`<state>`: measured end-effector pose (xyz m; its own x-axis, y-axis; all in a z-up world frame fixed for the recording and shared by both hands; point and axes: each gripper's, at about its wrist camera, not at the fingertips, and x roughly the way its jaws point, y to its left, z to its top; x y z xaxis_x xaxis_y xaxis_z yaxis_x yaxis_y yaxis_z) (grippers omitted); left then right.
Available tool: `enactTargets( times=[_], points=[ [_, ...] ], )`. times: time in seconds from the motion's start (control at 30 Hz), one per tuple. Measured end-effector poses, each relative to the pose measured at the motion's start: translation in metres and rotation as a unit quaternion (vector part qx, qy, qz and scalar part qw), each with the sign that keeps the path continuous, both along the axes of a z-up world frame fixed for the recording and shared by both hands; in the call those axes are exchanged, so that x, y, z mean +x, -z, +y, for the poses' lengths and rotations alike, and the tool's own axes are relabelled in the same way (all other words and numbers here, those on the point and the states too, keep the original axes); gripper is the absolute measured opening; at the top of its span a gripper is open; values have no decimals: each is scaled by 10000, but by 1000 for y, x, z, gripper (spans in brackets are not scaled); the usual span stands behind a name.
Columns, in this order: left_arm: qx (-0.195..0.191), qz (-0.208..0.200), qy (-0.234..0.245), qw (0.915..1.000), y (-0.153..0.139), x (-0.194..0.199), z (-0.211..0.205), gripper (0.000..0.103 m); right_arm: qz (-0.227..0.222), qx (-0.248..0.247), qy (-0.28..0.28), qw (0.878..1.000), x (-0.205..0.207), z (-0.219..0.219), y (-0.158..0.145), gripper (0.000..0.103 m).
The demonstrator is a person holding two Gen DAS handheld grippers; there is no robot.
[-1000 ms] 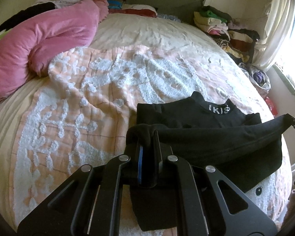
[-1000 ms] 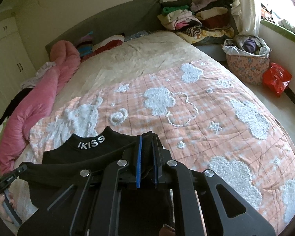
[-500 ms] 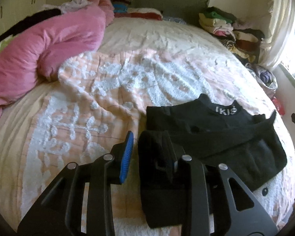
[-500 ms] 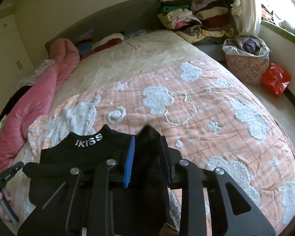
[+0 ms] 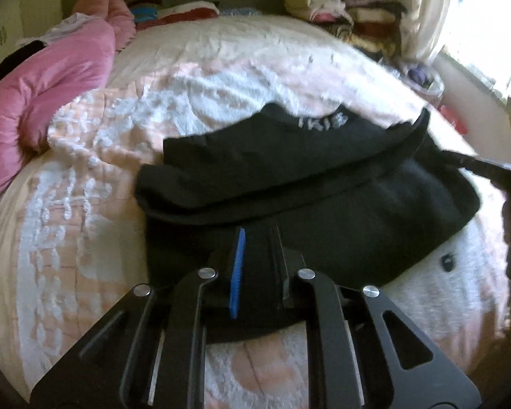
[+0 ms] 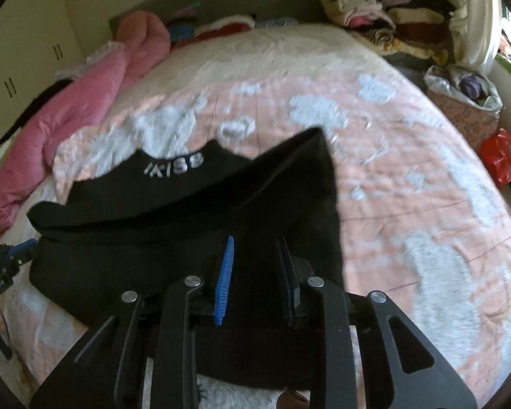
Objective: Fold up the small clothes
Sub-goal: 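Press the folded shirt flat and open both tools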
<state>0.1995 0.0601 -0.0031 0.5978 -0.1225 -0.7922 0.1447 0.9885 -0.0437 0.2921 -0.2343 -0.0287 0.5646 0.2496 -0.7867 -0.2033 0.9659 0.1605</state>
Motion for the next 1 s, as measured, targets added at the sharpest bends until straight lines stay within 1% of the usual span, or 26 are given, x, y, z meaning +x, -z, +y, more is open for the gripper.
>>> enactTargets(
  times=[0.1, 0.2, 0.33, 0.37, 0.47, 0.53, 0.57, 0.6, 0.67, 0.77, 0.8, 0.83, 0.87, 0.9, 0.93, 1.0],
  points=[
    [247, 112, -101, 9996, 15, 15, -3, 8, 137, -50, -48, 9999, 10, 11, 13, 24],
    [385, 144, -198, 9990, 23, 28, 1, 8, 232, -109, -73, 9996, 23, 19, 23, 24],
    [413, 96, -294, 9987, 21, 45, 6, 9, 256, -63, -14, 9997, 41, 23, 28, 24],
    [444, 76, -361, 9983, 21, 53, 10, 12, 245, -37, 11, 9997, 45, 24, 27, 24],
    [630, 0, -622, 9961, 19, 73, 22, 12, 193, -31, 114, 9997, 58, 24, 26, 24],
    [511, 5, -818, 9953, 15, 84, 36, 12, 149, -27, 232, 9996, 66, 21, 23, 24],
    [380, -73, -958, 9947, 9, 88, 47, 13, 112, -27, 317, 9994, 69, 17, 21, 24],
    [336, -121, -1027, 9941, 5, 89, 52, 14, 72, -7, 367, 9993, 71, 13, 18, 24],
    [181, -242, -1244, 9918, -4, 89, 71, 22, -71, 16, 473, 9989, 69, 2, 12, 24],
    [-68, -153, -1379, 9903, -3, 90, 88, 25, -322, -221, 778, 9962, 63, -21, 3, 26],
    [-155, -85, -1402, 9900, 1, 90, 93, 26, -362, -294, 856, 9952, 63, -26, 2, 31],
    [-217, -36, -1406, 9898, 3, 91, 95, 32, -371, -329, 931, 9944, 62, -34, 1, 39],
    [-317, 65, -1382, 9899, 8, 94, 96, 46, -349, -333, 958, 9942, 62, -38, 2, 43],
    [-383, 133, -1369, 9898, 12, 96, 97, 54, -291, -340, 984, 9941, 64, -41, 3, 50],
    [-460, 160, -1370, 9894, 15, 97, 96, 61, -217, -367, 997, 9941, 66, -43, 5, 60],
    [-473, 172, -1338, 9897, 20, 100, 92, 61, -106, -428, 960, 9944, 69, -43, 11, 61]
  ],
)
